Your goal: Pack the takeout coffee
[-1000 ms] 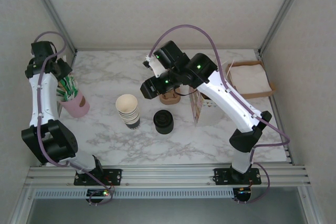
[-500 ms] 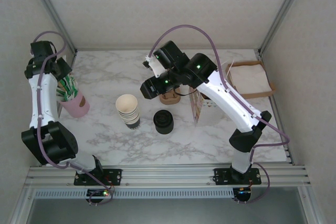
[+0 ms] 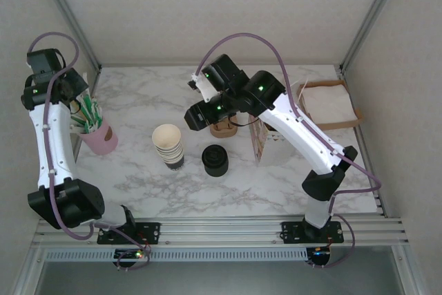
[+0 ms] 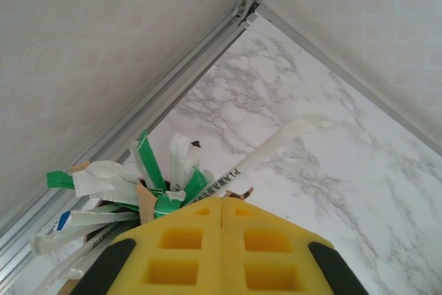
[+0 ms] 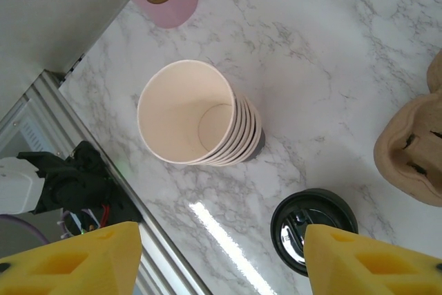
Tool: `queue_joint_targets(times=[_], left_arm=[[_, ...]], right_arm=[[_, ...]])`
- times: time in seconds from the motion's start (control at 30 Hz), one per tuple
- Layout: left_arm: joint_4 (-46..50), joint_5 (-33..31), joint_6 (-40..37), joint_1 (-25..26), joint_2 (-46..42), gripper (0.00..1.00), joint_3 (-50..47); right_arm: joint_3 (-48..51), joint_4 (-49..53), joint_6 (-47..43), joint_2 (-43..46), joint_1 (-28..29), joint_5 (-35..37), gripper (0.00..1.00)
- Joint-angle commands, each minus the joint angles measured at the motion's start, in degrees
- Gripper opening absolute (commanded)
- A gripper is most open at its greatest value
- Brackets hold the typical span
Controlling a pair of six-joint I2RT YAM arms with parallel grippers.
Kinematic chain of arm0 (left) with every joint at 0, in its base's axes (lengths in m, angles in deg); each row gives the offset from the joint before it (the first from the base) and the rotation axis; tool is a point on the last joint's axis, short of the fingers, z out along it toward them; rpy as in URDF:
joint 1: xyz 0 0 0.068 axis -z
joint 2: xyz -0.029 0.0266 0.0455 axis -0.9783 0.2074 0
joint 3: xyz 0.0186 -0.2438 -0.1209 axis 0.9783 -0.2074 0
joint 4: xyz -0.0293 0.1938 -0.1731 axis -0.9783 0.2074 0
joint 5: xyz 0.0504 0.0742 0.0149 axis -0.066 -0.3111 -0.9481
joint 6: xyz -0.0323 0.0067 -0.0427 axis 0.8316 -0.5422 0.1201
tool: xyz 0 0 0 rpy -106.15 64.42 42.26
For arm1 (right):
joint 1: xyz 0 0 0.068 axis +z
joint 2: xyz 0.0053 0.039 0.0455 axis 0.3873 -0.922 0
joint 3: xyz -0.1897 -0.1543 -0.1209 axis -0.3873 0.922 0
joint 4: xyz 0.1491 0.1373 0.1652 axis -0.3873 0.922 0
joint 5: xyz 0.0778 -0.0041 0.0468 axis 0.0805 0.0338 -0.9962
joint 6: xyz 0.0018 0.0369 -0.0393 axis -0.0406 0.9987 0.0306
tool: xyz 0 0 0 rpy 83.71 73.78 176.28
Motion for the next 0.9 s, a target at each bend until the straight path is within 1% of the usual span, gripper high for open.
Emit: queue_joint_targets(times=[0.0,0.1,0.27,0.3,0.43,0.53,0.57,0.63,0.73,0.8,0.87], left_arm=[[1.4,4.3,0.6,0.5,-3.2,0.00,3.6],[1.4,8.0,1.0,0.5,-4.6,0.00,5.4],[1.8,13.6,2.1,0.7,-6.6,0.00,9.5],[2.0,14.7,2.4,0.8,-6.9,0.00,10.5],[2.0,20.2,3.7,0.9,-7.8,0.00,14.1],[0.9,25.9,5.2,1.2,-8.0,0.00,16.8],[0.1,28.3,5.9,1.4,-8.1,0.00,17.2],[-2.9,34.0,8.1,2.1,-8.3,0.00,17.9],[-7.7,39.7,11.8,4.7,-8.1,0.00,18.3],[-9.7,40.5,13.2,7.6,-7.3,0.00,19.6],[-10.5,39.9,14.2,11.4,-5.7,0.00,21.5]], right_arm=[[0.8,-1.4,0.3,2.8,0.7,2.1,0.69],[1.7,-2.5,0.6,4.1,0.7,2.8,0.75],[3.5,-4.6,0.8,6.9,0.7,3.9,0.83],[4.0,-5.0,0.8,7.8,0.7,4.5,0.85],[6.0,-6.4,0.8,10.9,0.7,7.6,0.88],[7.6,-7.5,1.1,13.7,0.7,10.3,0.95],[8.2,-7.8,1.2,14.7,0.7,11.7,0.99],[9.7,-8.3,1.4,17.2,0.7,15.1,0.99],[13.2,-9.2,2.0,21.7,0.7,22.1,0.99],[15.9,-9.9,2.4,24.9,0.7,26.7,0.99],[18.2,-9.7,3.5,28.2,0.6,32.2,0.99]])
